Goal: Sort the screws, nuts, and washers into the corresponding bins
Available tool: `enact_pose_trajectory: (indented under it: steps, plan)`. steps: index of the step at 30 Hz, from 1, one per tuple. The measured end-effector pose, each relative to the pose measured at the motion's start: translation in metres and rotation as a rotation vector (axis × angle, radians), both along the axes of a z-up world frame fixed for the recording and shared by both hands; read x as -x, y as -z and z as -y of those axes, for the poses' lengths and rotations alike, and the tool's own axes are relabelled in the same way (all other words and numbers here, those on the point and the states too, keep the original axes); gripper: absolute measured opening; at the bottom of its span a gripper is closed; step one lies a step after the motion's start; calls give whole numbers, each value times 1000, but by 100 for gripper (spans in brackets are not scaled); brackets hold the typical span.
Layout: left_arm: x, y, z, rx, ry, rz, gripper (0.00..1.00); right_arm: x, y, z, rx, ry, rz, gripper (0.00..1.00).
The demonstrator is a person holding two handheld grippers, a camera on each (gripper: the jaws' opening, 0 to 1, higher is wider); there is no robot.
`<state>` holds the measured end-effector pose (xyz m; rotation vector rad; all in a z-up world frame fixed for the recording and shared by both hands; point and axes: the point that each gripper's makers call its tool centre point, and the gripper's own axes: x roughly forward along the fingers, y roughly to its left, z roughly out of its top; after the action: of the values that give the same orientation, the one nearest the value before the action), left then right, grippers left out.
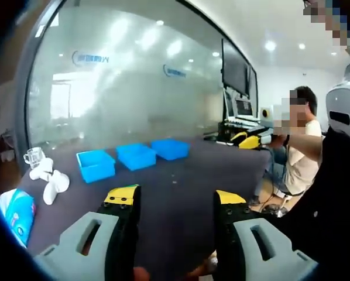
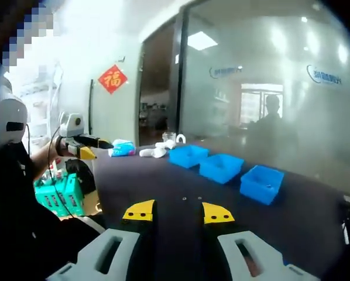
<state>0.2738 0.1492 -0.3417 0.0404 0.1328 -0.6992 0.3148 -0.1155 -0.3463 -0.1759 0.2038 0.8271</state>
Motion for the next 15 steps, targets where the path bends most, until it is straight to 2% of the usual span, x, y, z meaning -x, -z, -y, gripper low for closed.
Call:
enact_pose_trajectory:
  steps: [6, 15]
  plan:
    - [0, 3, -2, -2, -9, -6, 48, -4, 6, -3, 64, -26, -37, 24]
    - [0, 8, -8, 6, -35, -20, 48, -15, 19, -24, 190, -111, -113, 24]
